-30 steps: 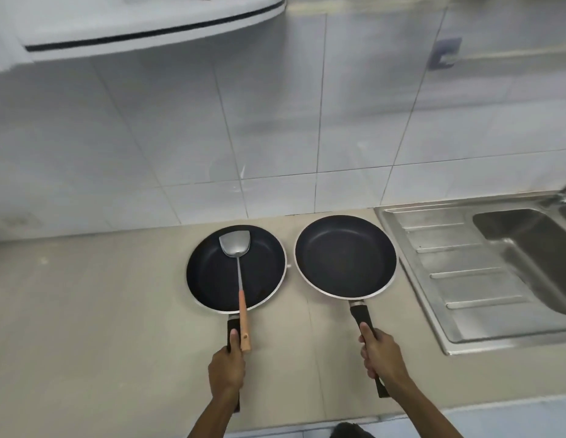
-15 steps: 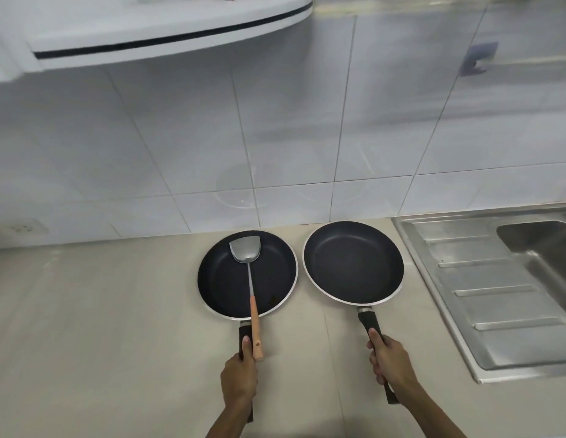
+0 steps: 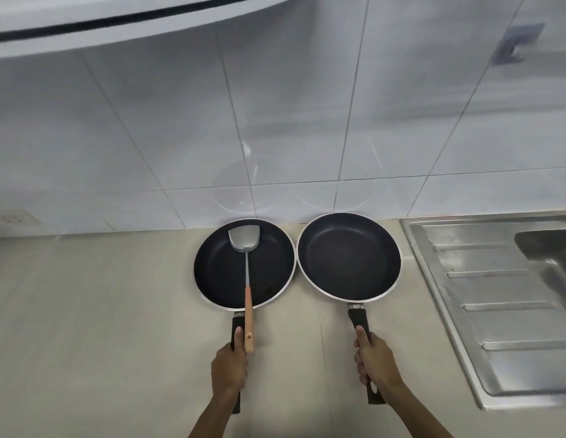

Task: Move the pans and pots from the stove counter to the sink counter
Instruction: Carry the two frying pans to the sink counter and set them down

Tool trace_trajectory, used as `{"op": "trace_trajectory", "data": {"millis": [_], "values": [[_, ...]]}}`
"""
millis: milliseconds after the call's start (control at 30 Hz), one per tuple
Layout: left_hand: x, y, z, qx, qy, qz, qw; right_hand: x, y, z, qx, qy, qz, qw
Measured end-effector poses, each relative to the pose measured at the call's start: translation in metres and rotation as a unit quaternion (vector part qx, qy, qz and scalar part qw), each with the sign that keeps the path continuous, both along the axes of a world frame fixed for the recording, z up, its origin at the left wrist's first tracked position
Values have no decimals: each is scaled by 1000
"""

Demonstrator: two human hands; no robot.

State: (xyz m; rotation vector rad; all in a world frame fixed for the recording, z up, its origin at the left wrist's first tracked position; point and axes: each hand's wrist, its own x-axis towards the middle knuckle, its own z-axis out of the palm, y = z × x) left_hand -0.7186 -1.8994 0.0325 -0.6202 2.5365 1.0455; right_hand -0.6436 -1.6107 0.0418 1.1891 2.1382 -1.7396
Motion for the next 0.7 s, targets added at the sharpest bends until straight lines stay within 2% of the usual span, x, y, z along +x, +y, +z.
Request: {"op": "trace_trajectory", "data": {"millis": [333, 700], "values": [[-12, 3, 0, 10, -11, 14, 1000, -8, 4, 0, -4, -17, 40, 999], [-20, 1, 7, 98, -14, 26, 995, -14, -3, 22, 8, -22, 30, 999]]}}
